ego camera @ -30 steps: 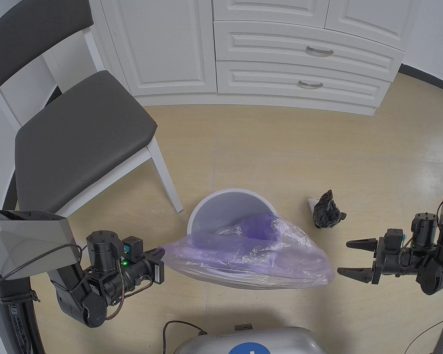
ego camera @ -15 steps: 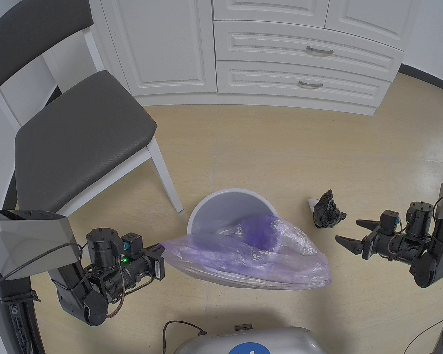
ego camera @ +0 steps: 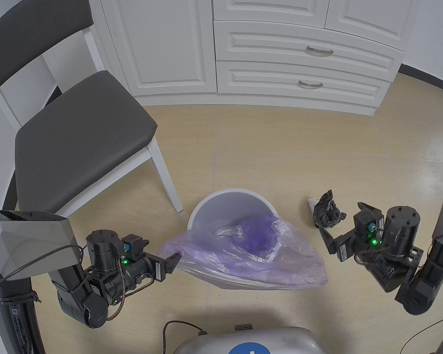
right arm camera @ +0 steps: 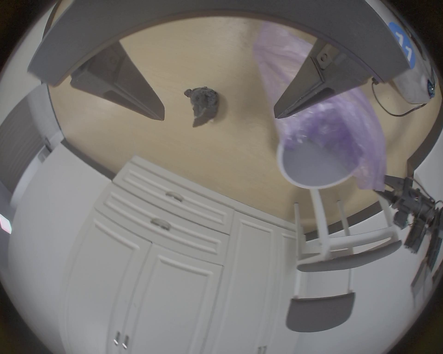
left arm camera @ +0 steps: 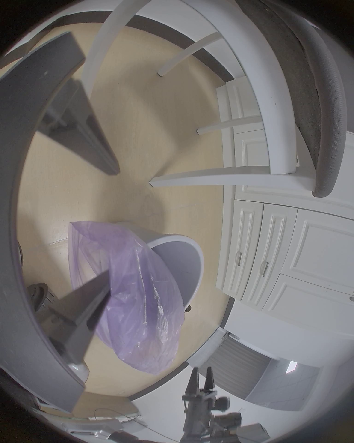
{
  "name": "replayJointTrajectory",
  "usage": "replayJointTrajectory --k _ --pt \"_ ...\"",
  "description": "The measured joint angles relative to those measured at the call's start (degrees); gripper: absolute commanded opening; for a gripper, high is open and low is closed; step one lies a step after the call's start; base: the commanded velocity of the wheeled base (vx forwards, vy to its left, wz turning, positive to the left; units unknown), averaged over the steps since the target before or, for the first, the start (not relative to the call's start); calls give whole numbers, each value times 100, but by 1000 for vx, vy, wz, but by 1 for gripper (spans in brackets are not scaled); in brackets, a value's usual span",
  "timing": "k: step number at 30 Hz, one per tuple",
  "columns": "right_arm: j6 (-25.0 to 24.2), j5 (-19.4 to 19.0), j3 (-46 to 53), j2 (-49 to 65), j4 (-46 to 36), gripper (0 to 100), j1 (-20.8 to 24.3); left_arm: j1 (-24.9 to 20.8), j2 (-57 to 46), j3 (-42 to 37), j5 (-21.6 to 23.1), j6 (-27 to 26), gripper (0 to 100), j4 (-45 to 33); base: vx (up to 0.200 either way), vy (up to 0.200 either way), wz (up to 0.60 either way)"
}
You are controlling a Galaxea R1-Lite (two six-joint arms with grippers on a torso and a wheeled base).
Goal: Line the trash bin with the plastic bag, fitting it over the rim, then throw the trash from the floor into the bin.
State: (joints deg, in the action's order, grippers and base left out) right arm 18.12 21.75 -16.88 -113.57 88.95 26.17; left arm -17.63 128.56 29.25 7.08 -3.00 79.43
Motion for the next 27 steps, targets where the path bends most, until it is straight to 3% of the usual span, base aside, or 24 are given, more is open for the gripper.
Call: replayJointTrajectory --k 3,11,27 --pt "262 356 215 293 -2 100 657 -6 -1 -20 -2 2 100 27 0 0 0" --pt "1609 433 247 699 -5 100 1715 -20 -54 -102 -2 -12 100 54 0 0 0" --pt "1725 512 -720 640 -2138 100 2456 -106 -119 -102 -66 -12 100 115 0 0 0"
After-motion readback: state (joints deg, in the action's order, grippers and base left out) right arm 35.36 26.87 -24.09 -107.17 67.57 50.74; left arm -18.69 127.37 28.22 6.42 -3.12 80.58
